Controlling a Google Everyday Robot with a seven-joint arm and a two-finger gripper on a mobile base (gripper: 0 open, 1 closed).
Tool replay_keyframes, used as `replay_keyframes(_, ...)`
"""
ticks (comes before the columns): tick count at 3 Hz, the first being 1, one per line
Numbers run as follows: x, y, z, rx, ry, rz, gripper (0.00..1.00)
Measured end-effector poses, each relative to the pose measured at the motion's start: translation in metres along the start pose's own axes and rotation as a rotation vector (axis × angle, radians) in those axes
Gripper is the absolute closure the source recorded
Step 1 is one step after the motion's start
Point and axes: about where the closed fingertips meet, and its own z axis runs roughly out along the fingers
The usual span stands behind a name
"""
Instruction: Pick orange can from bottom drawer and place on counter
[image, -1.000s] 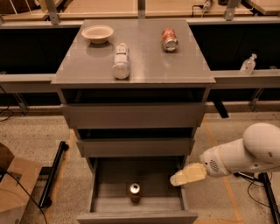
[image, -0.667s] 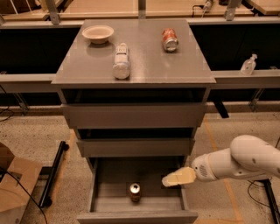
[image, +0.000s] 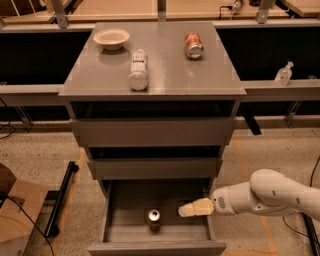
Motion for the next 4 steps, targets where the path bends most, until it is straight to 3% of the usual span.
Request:
replay_keyframes(1, 0.006, -0.005, 0.006, 0.024, 0.033, 0.018, 0.0)
replay_keyframes(2, 0.001, -0.007, 0.039, -0.01, 0.044, 0.011, 0.0)
replay_keyframes(4, -0.01, -0.009, 0.152, -0.073, 0.096, -0.159, 0.0)
